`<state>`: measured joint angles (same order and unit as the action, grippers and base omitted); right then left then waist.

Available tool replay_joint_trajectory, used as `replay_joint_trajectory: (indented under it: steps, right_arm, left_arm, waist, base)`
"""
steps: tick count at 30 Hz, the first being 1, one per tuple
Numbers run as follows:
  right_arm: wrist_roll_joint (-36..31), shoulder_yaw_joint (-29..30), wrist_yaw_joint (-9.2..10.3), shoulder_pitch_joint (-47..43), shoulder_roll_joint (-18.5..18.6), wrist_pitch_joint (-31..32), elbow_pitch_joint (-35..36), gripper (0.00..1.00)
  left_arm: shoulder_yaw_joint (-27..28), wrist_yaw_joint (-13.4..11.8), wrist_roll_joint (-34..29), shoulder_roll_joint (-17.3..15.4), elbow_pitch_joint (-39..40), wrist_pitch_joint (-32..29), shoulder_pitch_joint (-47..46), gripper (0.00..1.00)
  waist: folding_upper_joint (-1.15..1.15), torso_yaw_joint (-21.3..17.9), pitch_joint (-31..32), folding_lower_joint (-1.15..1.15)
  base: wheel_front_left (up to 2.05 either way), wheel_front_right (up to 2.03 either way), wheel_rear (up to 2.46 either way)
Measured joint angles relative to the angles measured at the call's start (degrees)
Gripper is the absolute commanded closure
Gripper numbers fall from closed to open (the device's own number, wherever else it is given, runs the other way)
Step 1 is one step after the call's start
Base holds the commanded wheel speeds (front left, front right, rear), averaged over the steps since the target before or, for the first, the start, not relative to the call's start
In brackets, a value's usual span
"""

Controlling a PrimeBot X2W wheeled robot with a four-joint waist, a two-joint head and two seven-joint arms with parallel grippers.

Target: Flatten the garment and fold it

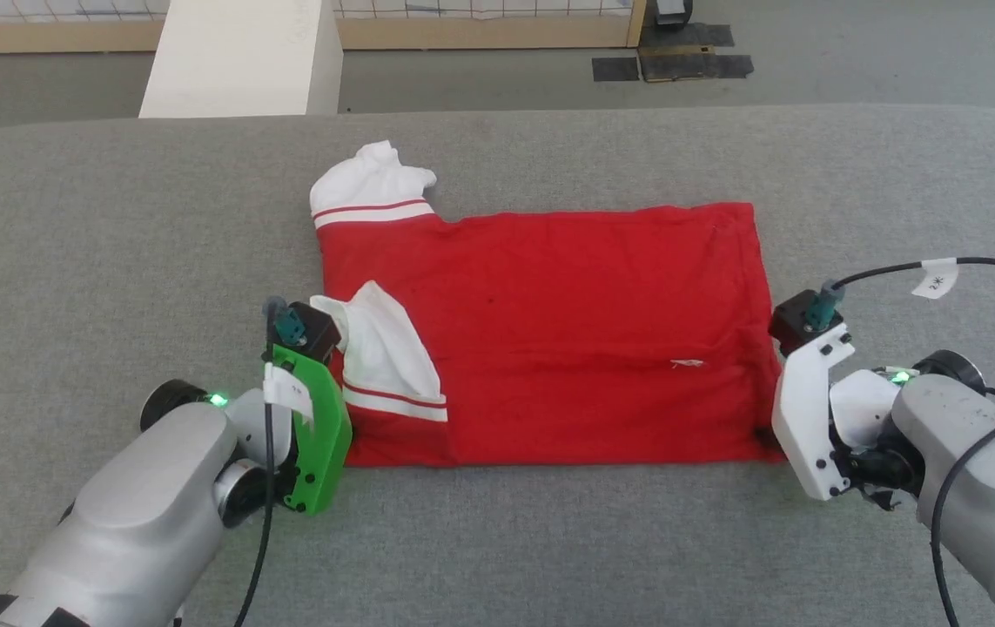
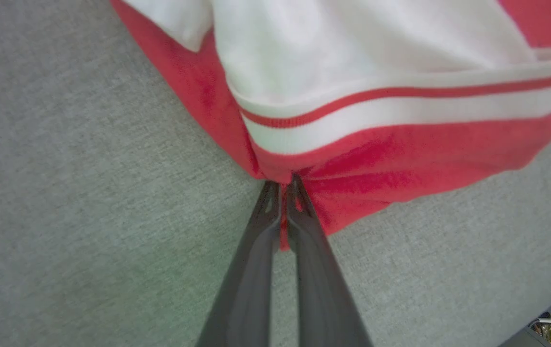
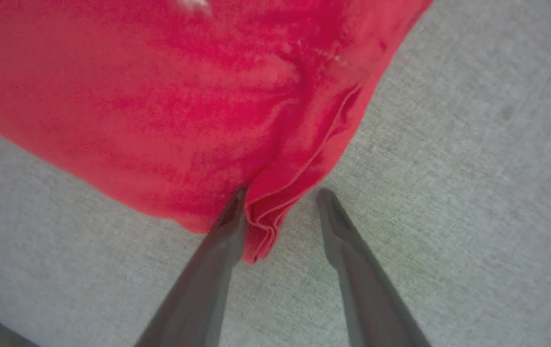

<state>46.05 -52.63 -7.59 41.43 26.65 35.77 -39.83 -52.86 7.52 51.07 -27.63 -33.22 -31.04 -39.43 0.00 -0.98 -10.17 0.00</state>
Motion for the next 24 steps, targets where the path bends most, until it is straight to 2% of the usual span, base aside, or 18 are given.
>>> replay_joint_trajectory:
  steps: [8,16,24]
  right_arm:
    - [3.3,-2.3,0.01,-0.6,1.5,-7.3,2.7,1.0]
    - [4.4,-2.3,0.01,-3.9,8.5,-14.1,11.7,1.0]
    - [3.6,1.1,0.0,-13.6,14.5,-16.1,20.7,1.0]
  left_arm:
    - [-2.0,0.0,0.5,-1.4,0.5,5.5,2.1,1.0]
    - [-1.8,-0.1,1.2,-5.2,5.8,9.5,6.2,1.0]
    - [-2.0,-3.3,1.9,-10.0,15.7,10.1,13.6,1.0]
  waist:
    - [0.0,-1.0,2.8,0.0]
    - [0.0,-1.1,6.8,0.0]
    - [0.0,-0.4,9.5,0.0]
  base:
    - [0.0,0.0,0.0]
    - [0.0,0.0,0.0]
    - [0.0,0.0,0.0]
